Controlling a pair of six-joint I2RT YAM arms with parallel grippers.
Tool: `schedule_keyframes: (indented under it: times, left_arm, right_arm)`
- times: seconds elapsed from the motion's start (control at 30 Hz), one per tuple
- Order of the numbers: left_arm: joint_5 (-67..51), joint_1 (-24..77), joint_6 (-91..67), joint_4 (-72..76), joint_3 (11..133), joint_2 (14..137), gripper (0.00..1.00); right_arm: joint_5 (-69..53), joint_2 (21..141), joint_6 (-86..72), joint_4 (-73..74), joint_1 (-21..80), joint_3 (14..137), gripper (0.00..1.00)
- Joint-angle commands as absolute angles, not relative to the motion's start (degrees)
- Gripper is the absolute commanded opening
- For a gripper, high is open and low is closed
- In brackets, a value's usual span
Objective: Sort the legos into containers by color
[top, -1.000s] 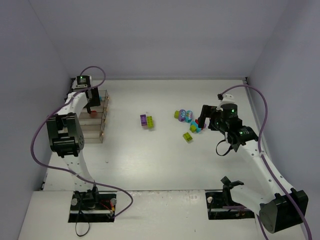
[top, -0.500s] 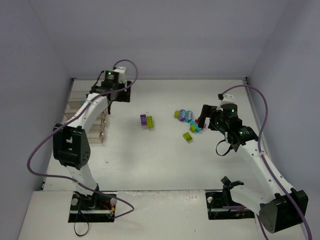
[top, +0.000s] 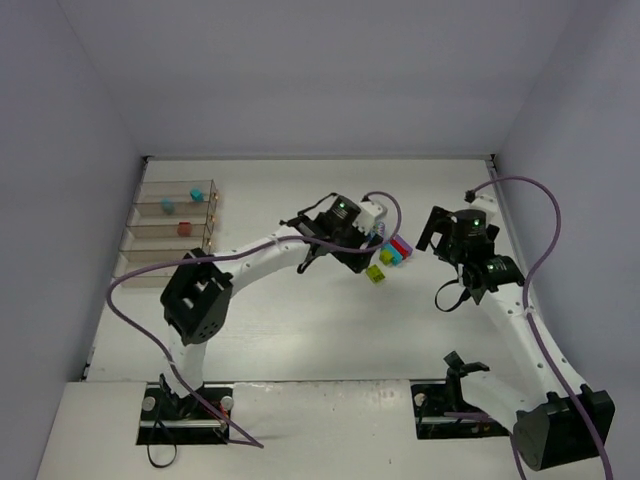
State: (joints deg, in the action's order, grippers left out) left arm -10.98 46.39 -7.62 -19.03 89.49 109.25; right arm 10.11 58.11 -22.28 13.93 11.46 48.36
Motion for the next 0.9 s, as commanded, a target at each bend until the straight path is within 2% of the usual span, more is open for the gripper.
schedule_keyframes:
  times: [0.0,0.03,0.17,0.57,0.67,0.87]
  left_arm:
    - [-12.57,49.12,-5.72,-15.73,93.77,111.87,0.73]
    - [-12.57,49.57,-5.1,-16.08,95.26,112.84,0.79]
    - [-13.27,50.62,-4.83,-18.63,99.3,117.15,0.82]
    - [-6.86,52.56,-7.03,-19.59,105.9,126.2,0.82]
    - [-7.56,52.73,-6.42,-20.39,106.17,127.0,0.81]
    - [-8.09,53.26,-6.06,-20.92,104.68,127.27,0.72]
  right_arm:
    - [14.5,55.2,-25.66,14.76,8.18,48.17,1.0]
    - [14.15,54.24,-25.66,15.2,7.48,47.99,1.0]
    - [14.41,52.3,-25.75,15.99,5.98,47.46,1.0]
    - [13.62,51.15,-25.66,16.52,5.8,47.11,1.0]
    - [13.97,50.63,-25.4,16.52,5.8,47.02,1.0]
    - [13.98,50.71,-25.66,16.44,5.8,46.76,1.0]
